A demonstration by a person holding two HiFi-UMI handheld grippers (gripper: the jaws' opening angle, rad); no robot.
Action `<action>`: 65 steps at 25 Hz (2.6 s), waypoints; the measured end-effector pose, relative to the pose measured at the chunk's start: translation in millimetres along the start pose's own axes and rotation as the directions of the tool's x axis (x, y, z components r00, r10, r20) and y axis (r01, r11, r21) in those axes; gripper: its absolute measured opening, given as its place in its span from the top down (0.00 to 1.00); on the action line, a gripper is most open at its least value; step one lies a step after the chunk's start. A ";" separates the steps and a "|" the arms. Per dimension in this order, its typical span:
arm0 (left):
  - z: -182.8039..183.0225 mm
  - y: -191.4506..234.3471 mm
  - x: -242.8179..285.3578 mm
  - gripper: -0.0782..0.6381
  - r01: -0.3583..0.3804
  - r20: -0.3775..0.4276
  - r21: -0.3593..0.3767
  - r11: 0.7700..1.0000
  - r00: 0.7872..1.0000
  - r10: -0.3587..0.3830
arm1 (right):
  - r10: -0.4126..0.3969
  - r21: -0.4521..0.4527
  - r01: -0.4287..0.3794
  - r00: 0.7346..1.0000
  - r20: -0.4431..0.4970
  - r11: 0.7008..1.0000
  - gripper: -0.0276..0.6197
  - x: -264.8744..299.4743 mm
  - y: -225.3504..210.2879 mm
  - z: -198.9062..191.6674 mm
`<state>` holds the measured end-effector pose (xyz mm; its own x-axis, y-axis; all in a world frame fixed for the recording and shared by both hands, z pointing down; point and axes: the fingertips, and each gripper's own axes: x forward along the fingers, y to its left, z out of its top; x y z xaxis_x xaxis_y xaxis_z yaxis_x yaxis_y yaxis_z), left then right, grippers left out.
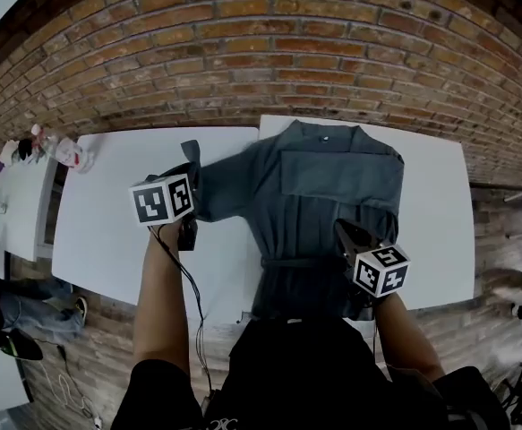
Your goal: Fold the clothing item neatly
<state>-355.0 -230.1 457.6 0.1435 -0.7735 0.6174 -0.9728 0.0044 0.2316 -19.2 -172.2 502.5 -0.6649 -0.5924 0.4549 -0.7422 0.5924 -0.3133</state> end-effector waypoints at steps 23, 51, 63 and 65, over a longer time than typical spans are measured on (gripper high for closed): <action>-60.5 -357.3 172.5 0.87 0.322 -0.199 0.234 0.917 0.939 -0.279 | -0.314 0.186 0.303 0.949 0.032 0.935 0.95 -195.6 -175.0 -57.9; -108.6 -272.1 215.0 0.79 0.302 -0.352 0.161 0.939 0.907 -0.232 | -0.243 0.146 0.242 0.970 -0.008 0.959 0.95 -156.2 -155.8 -54.4; -175.0 -336.4 187.9 0.89 0.541 -0.582 0.216 0.813 0.740 -0.338 | -0.240 0.168 0.244 0.970 -0.040 0.955 0.96 -149.0 -154.7 -62.1; -190.2 -345.1 184.7 0.89 0.561 -0.612 0.235 0.794 0.720 -0.328 | -0.219 0.163 0.223 0.975 -0.042 0.961 0.96 -140.1 -150.8 -59.1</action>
<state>41.8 -254.0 634.7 0.5335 -0.1708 0.8284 -0.7345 -0.5792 0.3536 190.8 -146.3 535.3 -0.4824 -0.6841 0.5471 -0.8751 0.3483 -0.3361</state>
